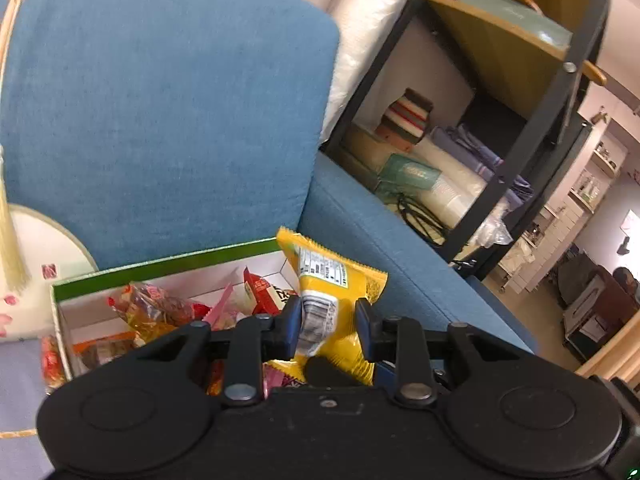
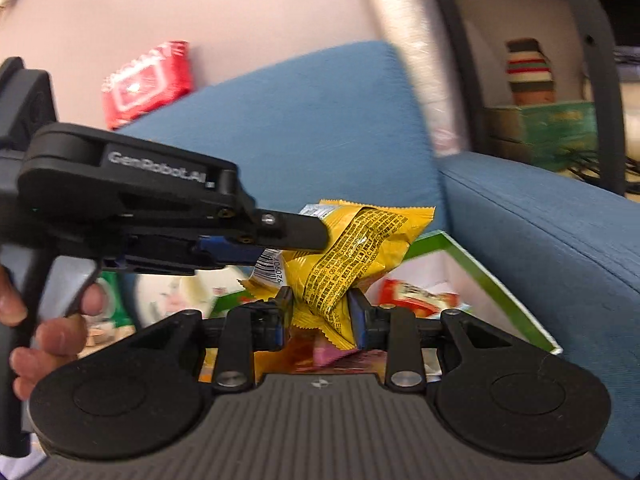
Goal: Organize snacks
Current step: 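Grasp the yellow snack bag with the left gripper and drop it into the box, then grasp the small red-wrapped candy with the left gripper and drop it into the box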
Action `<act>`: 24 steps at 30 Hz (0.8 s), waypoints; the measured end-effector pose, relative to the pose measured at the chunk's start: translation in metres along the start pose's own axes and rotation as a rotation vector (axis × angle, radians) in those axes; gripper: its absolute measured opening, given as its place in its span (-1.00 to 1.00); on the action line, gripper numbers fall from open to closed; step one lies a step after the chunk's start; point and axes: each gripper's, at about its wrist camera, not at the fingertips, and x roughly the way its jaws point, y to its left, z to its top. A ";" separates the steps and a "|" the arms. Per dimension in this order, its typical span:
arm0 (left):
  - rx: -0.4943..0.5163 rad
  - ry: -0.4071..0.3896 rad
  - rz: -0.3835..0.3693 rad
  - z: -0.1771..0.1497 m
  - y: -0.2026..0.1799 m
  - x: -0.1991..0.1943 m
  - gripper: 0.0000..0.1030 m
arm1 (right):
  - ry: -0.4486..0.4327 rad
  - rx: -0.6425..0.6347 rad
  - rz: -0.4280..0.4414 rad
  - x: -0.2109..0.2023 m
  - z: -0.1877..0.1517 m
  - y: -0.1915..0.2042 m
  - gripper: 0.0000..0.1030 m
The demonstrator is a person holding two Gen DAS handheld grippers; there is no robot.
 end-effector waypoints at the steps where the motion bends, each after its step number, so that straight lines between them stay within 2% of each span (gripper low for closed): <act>1: -0.005 0.002 0.020 -0.001 0.002 0.003 -0.46 | 0.021 -0.004 -0.035 0.006 -0.002 -0.003 0.05; 2: -0.011 0.000 0.039 -0.002 0.003 0.005 0.08 | 0.057 -0.014 -0.081 0.014 -0.004 -0.005 0.16; 3: -0.018 -0.003 0.054 -0.004 0.007 0.005 0.55 | 0.077 -0.018 -0.103 0.018 -0.007 -0.007 0.19; 5: -0.025 -0.020 0.080 -0.009 0.013 0.000 0.75 | 0.090 -0.015 -0.103 0.020 -0.008 -0.007 0.29; 7: -0.037 -0.006 0.094 -0.013 0.020 -0.005 0.77 | 0.073 -0.042 -0.105 0.016 -0.007 -0.003 0.31; 9: -0.054 -0.004 0.106 -0.015 0.028 -0.017 0.86 | 0.029 -0.069 -0.098 0.006 -0.006 0.004 0.59; 10: -0.058 -0.009 0.114 -0.015 0.031 -0.023 0.93 | -0.001 -0.075 -0.090 0.002 -0.006 0.006 0.92; 11: -0.063 -0.022 0.125 -0.015 0.035 -0.032 1.00 | -0.039 -0.085 -0.076 -0.004 -0.005 0.009 1.00; 13: -0.076 -0.070 0.171 -0.014 0.045 -0.054 1.00 | -0.082 -0.116 -0.053 -0.010 -0.005 0.017 1.00; 16: -0.104 -0.106 0.260 -0.013 0.066 -0.075 1.00 | -0.091 -0.160 -0.006 -0.013 -0.007 0.031 1.00; 21: -0.175 -0.092 0.405 -0.025 0.109 -0.082 1.00 | -0.046 -0.211 0.059 -0.008 -0.015 0.050 1.00; 23: -0.231 -0.070 0.412 -0.033 0.127 -0.076 1.00 | -0.040 -0.222 0.069 -0.008 -0.018 0.054 1.00; 24: -0.259 -0.057 0.410 -0.036 0.136 -0.071 0.90 | -0.036 -0.225 0.071 -0.007 -0.018 0.054 1.00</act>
